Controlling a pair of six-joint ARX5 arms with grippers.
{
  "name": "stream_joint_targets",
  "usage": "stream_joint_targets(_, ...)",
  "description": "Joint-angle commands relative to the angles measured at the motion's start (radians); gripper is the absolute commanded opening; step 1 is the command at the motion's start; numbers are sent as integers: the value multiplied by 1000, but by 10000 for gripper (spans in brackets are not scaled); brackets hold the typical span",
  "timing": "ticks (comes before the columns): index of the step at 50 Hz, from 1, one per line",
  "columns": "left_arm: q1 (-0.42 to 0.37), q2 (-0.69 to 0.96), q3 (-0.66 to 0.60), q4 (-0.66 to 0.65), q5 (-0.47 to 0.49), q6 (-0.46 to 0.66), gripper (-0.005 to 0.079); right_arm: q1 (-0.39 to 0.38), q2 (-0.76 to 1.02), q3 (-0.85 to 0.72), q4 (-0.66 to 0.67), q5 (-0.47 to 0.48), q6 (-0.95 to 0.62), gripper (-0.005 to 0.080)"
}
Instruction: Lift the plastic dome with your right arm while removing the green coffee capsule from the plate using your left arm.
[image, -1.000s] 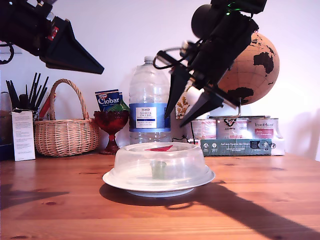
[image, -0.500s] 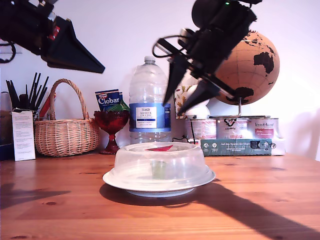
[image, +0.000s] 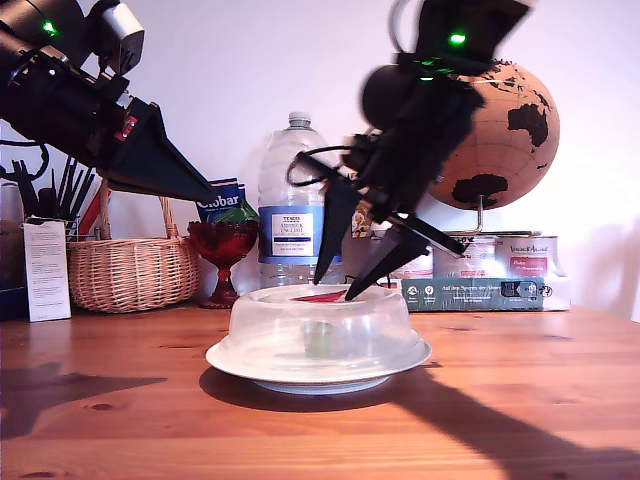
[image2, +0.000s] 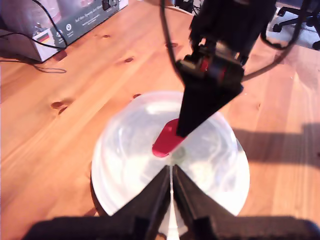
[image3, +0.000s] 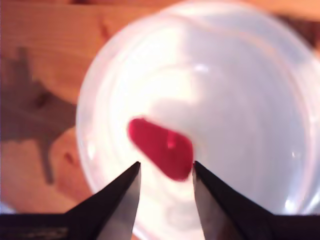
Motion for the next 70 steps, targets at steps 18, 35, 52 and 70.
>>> stream_joint_targets(18, -2, 7, 0, 6, 4, -3, -19, 3, 8, 11, 19, 29, 17, 220)
stream_joint_targets(35, -2, 7, 0, 7, 4, -3, -19, 10, 8, 11, 21, 10, 32, 212)
stream_joint_targets(52, -2, 7, 0, -1, 4, -3, -19, 30, 8, 11, 33, -7, 52, 186)
stream_joint_targets(70, -2, 7, 0, -5, 4, -3, -19, 36, 8, 11, 72, -7, 52, -11)
